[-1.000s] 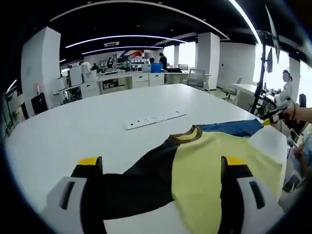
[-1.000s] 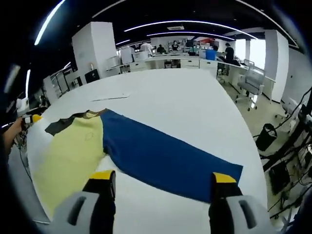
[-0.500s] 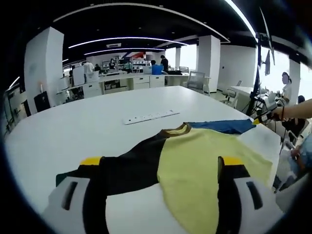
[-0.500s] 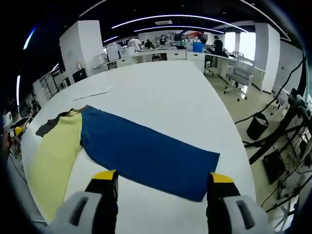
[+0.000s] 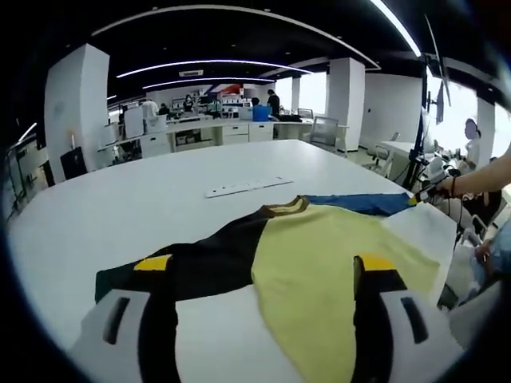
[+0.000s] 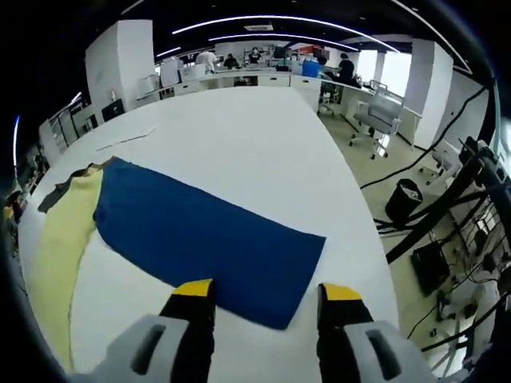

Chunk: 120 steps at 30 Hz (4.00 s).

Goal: Fold the garment on the visible template until the final outline fits inside the template.

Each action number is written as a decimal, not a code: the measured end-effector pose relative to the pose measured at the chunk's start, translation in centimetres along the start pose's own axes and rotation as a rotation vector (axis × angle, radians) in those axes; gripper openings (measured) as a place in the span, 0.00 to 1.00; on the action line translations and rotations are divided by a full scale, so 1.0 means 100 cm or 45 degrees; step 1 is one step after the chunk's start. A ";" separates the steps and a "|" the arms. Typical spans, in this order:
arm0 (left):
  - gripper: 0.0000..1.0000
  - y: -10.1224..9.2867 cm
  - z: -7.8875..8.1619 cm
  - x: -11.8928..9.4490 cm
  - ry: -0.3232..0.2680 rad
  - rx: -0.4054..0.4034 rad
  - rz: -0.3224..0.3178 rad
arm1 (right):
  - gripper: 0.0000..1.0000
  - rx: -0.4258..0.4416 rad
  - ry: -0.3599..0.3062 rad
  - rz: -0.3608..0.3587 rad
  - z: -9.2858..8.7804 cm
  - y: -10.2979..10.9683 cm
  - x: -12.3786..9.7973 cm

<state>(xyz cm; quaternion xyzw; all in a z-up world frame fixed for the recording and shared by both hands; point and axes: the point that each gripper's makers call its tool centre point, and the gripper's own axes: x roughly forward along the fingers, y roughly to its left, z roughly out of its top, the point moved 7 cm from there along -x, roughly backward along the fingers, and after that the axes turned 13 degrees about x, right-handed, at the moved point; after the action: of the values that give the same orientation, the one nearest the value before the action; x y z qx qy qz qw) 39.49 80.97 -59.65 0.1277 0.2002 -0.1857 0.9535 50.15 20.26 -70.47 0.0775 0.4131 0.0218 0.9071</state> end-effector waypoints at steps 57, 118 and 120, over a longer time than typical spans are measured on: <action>0.98 -0.006 -0.017 -0.043 0.017 -0.075 0.011 | 0.00 0.161 -0.027 0.046 0.051 0.036 -0.018; 0.99 -0.030 -0.032 -0.058 0.058 -0.032 -0.173 | 0.00 -0.295 0.054 0.427 0.081 0.225 0.023; 0.99 -0.031 -0.032 -0.058 0.053 -0.027 -0.173 | 0.00 -0.321 0.063 0.425 0.080 0.230 0.024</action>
<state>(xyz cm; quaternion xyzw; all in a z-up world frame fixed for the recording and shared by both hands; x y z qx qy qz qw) 32.29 80.98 -60.51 0.1076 0.2304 -0.2453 0.9355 58.31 42.20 -63.41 0.0304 0.4106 0.2252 0.8830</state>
